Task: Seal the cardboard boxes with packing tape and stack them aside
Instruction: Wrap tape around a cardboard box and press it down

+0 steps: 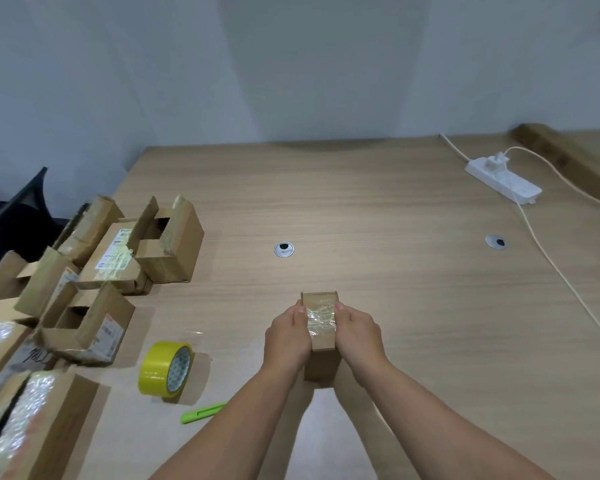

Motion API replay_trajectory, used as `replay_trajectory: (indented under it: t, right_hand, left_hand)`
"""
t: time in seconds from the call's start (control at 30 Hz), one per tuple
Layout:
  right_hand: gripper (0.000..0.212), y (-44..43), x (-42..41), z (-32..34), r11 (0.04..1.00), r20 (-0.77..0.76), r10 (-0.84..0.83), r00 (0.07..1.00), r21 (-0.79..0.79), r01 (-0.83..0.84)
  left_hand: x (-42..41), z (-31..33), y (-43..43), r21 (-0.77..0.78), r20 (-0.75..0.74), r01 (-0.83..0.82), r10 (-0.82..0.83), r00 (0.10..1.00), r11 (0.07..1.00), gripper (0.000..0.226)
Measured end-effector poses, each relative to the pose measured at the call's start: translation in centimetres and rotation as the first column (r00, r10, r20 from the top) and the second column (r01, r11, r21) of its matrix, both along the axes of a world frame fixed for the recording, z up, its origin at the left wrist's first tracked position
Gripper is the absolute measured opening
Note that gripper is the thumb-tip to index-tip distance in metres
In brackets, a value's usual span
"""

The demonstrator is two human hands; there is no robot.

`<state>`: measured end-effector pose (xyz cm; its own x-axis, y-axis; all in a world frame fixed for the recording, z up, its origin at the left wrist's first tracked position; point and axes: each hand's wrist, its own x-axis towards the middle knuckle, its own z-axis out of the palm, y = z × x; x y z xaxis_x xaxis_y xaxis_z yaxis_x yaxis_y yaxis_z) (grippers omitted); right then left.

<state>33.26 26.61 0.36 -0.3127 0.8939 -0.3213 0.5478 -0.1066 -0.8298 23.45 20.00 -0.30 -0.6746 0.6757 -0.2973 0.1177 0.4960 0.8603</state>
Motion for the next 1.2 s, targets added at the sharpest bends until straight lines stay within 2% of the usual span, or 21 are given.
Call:
replay_trajectory:
  t: [0.13, 0.23, 0.37, 0.5, 0.57, 0.63, 0.7, 0.8, 0.87, 0.9, 0.97, 1.03, 1.1, 1.2]
  right_hand:
    - [0.042, -0.3, 1.0, 0.0, 0.995, -0.063, 0.039, 0.997, -0.092, -0.045]
    - [0.028, -1.0, 1.6, -0.3, 0.992, -0.093, 0.094, 0.991, -0.081, -0.102]
    - [0.033, -1.5, 1.3, -0.8, 0.995, -0.112, 0.073, 0.991, -0.055, -0.08]
    - [0.039, -1.3, 1.3, -0.7, 0.995, -0.099, 0.072, 0.993, -0.057, -0.078]
    - [0.038, -1.1, 1.5, -0.5, 0.994, -0.116, 0.057, 0.992, -0.09, -0.067]
    - [0.036, -0.7, 1.8, -0.6, 0.987, -0.176, -0.003, 0.984, -0.16, -0.026]
    - [0.038, -0.2, 2.3, -1.1, 0.979, -0.188, -0.051, 0.981, -0.204, 0.012]
    - [0.066, 0.4, 3.2, -3.0, 0.95, -0.093, -0.105, 0.99, -0.304, 0.073]
    - [0.069, 0.4, 3.4, -4.2, 0.897, -0.073, -0.162, 0.984, -0.426, 0.116]
    - [0.064, 0.4, 3.5, -4.8, 0.871, -0.089, -0.194, 0.977, -0.474, 0.13]
    - [0.046, 0.4, 3.7, -5.5, 0.874, -0.133, -0.23, 0.964, -0.465, 0.144]
    - [0.034, 0.5, 3.9, -5.6, 0.906, -0.117, -0.236, 0.965, -0.385, 0.175]
    - [0.031, 0.9, 4.1, -5.5, 0.933, -0.047, -0.198, 0.979, -0.316, 0.173]
    - [0.034, 1.3, 4.0, -5.5, 0.953, 0.048, -0.152, 0.987, -0.256, 0.159]
  left_hand:
    - [0.0, -1.0, -0.4, 0.044, 0.216, 0.018, -0.027, 0.976, 0.999, 0.035]
    - [0.5, -1.6, -0.8, 0.016, 0.193, 0.102, -0.103, 0.976, 0.995, 0.06]
    - [0.8, -1.8, -0.9, 0.055, 0.245, 0.087, -0.097, 0.965, 0.995, 0.053]
    - [0.4, -1.8, -1.1, 0.059, 0.288, 0.084, -0.097, 0.953, 0.995, 0.058]
    - [0.6, -1.4, -1.1, 0.082, 0.28, 0.068, -0.089, 0.956, 0.994, 0.048]
    - [0.3, -0.9, -1.2, 0.134, 0.292, -0.015, -0.025, 0.956, 0.991, 0.036]
    - [-0.6, -0.4, -1.5, 0.189, 0.345, -0.136, 0.064, 0.936, 0.973, 0.035]
    - [-2.1, -0.4, -1.9, 0.236, 0.519, -0.309, 0.149, 0.842, 0.921, 0.034]
    - [-2.4, -0.8, -1.8, 0.203, 0.603, -0.363, 0.176, 0.778, 0.909, 0.032]
    - [-2.3, -1.1, -1.9, 0.177, 0.609, -0.361, 0.186, 0.771, 0.916, 0.032]
    - [-2.0, -2.3, -1.9, 0.12, 0.532, -0.323, 0.214, 0.82, 0.939, 0.034]
    - [-2.0, -3.7, -1.9, 0.068, 0.347, -0.272, 0.232, 0.909, 0.96, 0.038]
    - [-2.1, -5.0, -1.9, 0.001, 0.216, -0.217, 0.212, 0.953, 0.976, 0.04]
    - [-1.9, -5.5, -1.8, -0.086, 0.296, -0.225, 0.241, 0.924, 0.97, 0.028]
